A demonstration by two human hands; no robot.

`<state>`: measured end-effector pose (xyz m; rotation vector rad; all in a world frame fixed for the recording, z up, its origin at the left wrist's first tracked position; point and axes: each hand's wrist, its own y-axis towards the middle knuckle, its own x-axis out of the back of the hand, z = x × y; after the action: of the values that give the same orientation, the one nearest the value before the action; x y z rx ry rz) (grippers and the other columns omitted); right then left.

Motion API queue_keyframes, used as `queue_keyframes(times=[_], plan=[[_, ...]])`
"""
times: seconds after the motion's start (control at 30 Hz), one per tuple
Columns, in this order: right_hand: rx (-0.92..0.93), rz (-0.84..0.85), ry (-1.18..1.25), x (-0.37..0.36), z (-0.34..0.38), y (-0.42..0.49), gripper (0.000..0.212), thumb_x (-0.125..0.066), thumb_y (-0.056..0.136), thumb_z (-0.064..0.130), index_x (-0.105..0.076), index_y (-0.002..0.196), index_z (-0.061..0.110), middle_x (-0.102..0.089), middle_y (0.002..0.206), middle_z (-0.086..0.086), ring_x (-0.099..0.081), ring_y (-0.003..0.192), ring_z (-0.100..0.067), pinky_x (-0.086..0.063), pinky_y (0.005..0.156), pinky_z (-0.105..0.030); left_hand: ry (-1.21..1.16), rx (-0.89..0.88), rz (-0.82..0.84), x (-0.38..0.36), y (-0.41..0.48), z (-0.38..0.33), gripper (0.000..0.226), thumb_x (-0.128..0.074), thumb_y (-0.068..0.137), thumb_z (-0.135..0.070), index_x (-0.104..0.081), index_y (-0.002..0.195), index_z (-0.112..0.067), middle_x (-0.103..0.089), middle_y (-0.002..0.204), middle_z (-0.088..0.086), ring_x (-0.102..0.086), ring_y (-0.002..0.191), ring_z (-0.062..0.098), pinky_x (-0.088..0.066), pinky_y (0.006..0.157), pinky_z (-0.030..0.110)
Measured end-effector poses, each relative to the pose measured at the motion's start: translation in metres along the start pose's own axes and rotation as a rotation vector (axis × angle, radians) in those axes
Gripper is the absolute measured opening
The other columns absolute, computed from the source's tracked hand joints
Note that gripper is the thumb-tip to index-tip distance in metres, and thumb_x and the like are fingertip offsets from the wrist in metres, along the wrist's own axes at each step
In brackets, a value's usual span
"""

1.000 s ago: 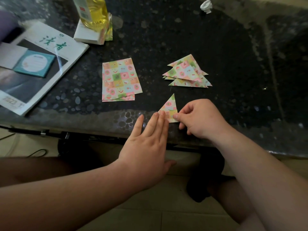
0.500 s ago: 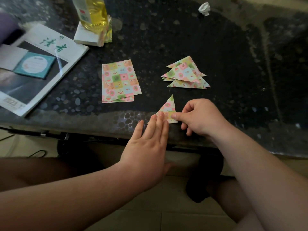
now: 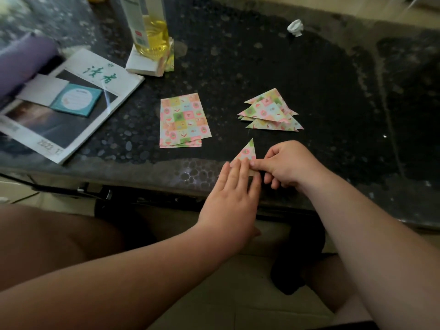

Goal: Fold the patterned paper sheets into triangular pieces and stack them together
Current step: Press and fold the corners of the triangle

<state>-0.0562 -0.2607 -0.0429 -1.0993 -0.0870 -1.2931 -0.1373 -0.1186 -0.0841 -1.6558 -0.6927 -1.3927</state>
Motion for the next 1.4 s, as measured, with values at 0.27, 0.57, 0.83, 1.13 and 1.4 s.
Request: queue_keyframes(times=[0.27, 0.57, 0.83, 1.13, 1.4], plan=[[-0.015, 0.019, 0.013, 0.001, 0.000, -0.002, 0.037, -0.082, 0.085, 0.044, -0.066, 0.087, 0.011, -0.070, 0.056, -0.002, -0.058, 0.040, -0.011, -0.043, 0.044, -0.024, 0.008, -0.021, 0.057, -0.001, -0.028, 0.028, 0.120, -0.040, 0.091, -0.078, 0.029, 0.153, -0.002, 0.038, 0.160, 0.017, 0.035, 0.149, 0.031, 0.014, 0.126, 0.046], [0.017, 0.084, -0.055, -0.003, 0.009, -0.012, 0.024, -0.079, 0.090, 0.036, -0.075, 0.092, 0.012, -0.077, 0.068, -0.002, -0.062, 0.047, -0.009, -0.047, 0.052, -0.024, -0.066, 0.017, 0.031, 0.005, -0.034, 0.030, 0.129, -0.052, 0.081, -0.083, 0.021, 0.158, -0.010, 0.031, 0.165, 0.010, 0.029, 0.152, 0.025, 0.015, 0.125, 0.048], [0.011, 0.128, -0.212, -0.004, 0.014, -0.013, 0.021, -0.073, 0.094, 0.038, -0.075, 0.093, 0.017, -0.077, 0.068, 0.005, -0.061, 0.048, -0.007, -0.050, 0.062, -0.028, -0.037, 0.006, 0.043, 0.008, -0.034, 0.038, 0.123, -0.051, 0.082, -0.082, 0.015, 0.161, -0.015, 0.024, 0.168, 0.006, 0.025, 0.154, 0.024, 0.016, 0.123, 0.054], [-0.071, 0.132, -0.097, 0.021, 0.000, -0.018, 0.013, -0.070, 0.098, 0.019, -0.073, 0.096, 0.006, -0.078, 0.073, -0.007, -0.070, 0.054, -0.011, -0.053, 0.047, -0.020, -0.183, -0.029, 0.127, 0.020, -0.030, 0.056, 0.114, -0.057, 0.084, -0.074, 0.010, 0.163, -0.026, 0.021, 0.169, -0.010, 0.023, 0.154, 0.012, 0.011, 0.125, 0.053], [0.093, 0.033, -0.033, -0.008, 0.015, -0.015, 0.029, -0.079, 0.090, 0.029, -0.058, 0.105, 0.017, -0.076, 0.076, -0.007, -0.073, 0.055, -0.018, -0.056, 0.048, -0.026, -0.172, -0.043, 0.160, 0.023, -0.032, 0.065, 0.110, -0.054, 0.085, -0.076, 0.011, 0.162, -0.029, 0.024, 0.167, -0.012, 0.026, 0.152, 0.013, 0.011, 0.125, 0.055]])
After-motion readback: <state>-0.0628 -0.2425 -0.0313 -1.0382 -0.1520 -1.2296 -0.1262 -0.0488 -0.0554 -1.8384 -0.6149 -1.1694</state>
